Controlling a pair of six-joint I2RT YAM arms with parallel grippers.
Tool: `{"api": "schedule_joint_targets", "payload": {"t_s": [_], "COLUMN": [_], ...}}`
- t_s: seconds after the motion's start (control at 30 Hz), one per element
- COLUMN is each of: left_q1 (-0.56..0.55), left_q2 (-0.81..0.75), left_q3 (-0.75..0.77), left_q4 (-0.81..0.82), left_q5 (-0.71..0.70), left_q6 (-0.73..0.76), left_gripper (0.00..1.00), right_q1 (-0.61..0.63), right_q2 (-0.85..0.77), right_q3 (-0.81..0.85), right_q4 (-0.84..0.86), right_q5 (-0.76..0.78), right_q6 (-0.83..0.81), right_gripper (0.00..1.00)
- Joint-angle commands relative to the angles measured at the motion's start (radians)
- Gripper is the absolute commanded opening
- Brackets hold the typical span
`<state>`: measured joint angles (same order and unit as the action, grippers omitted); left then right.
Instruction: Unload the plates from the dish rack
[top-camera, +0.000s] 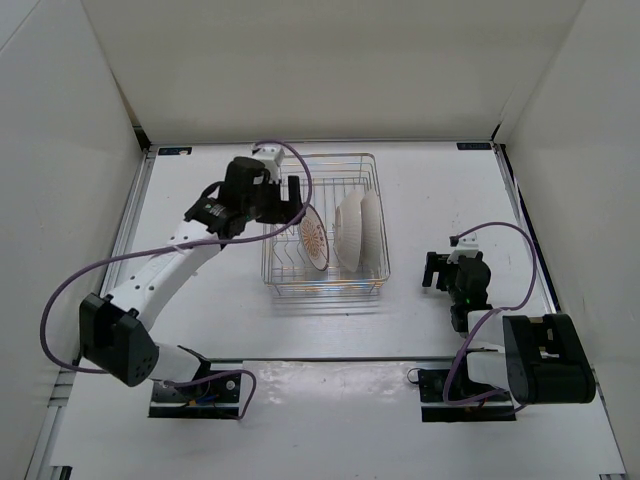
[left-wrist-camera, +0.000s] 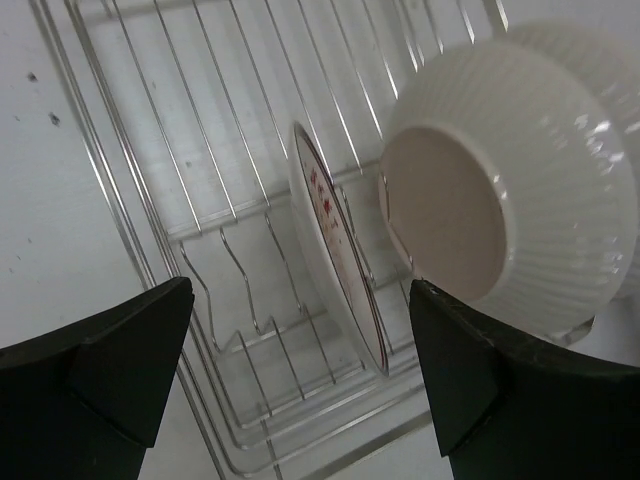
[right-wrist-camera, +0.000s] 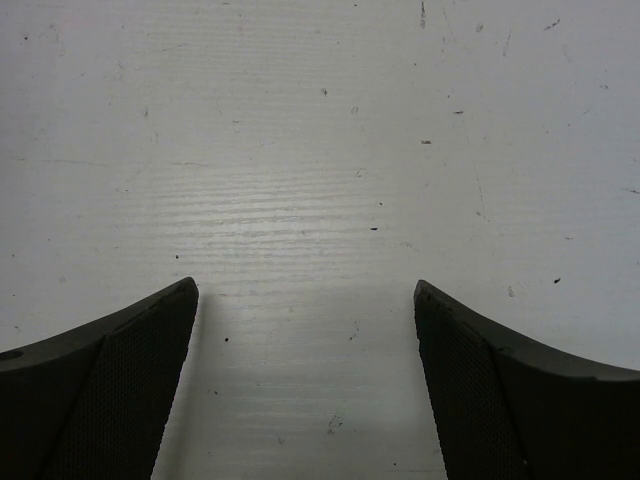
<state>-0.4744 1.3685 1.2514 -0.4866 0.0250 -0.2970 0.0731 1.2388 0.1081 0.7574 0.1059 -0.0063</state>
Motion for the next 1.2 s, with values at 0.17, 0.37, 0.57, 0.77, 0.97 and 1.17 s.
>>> {"api": "schedule_joint_targets", "payload": {"t_s": [0.17,0.37,0.57,0.77,0.97,1.17], "left_q1": [-0.081,-0.145,-0.196,-0.198,-0.201,-0.216], "left_q2": [0.062,0.158,0.268,0.29,0.244,0.202], "left_q3": [-0.017,-0.009,0.057,0.025,0.0,0.02], "left_q4": [-0.128,-0.124,-0.132,-0.067,-0.024,0.008], "left_q5": [-0.063,-0.129,-0.181,-0.175,-0.186,-0.198], "left_q6": [-0.005,0.007,0.003,-0.017,-0.028,-0.028], "left_gripper": [0.98,0.94,0.89,0.61,0.46,0.36], "right_q1": [0.001,-0.002,-0.001,-0.002,-0.002,0.001], "right_q2": [0.002,0.002,0.001,0.001,0.002,0.001], "right_q3": [-0.004,-0.002,-0.004,-0.004,-0.002,-0.002], "right_q4": [0.033,0.034,0.036,0.036,0.036,0.036], "right_q5": [0.014,0.015,0.012,0.014,0.014,0.014], "right_q6": [-0.006,-0.006,-0.006,-0.006,-0.006,-0.006], "right_gripper": [0.9,0.9,0.9,0.9,0.9,0.9]}}
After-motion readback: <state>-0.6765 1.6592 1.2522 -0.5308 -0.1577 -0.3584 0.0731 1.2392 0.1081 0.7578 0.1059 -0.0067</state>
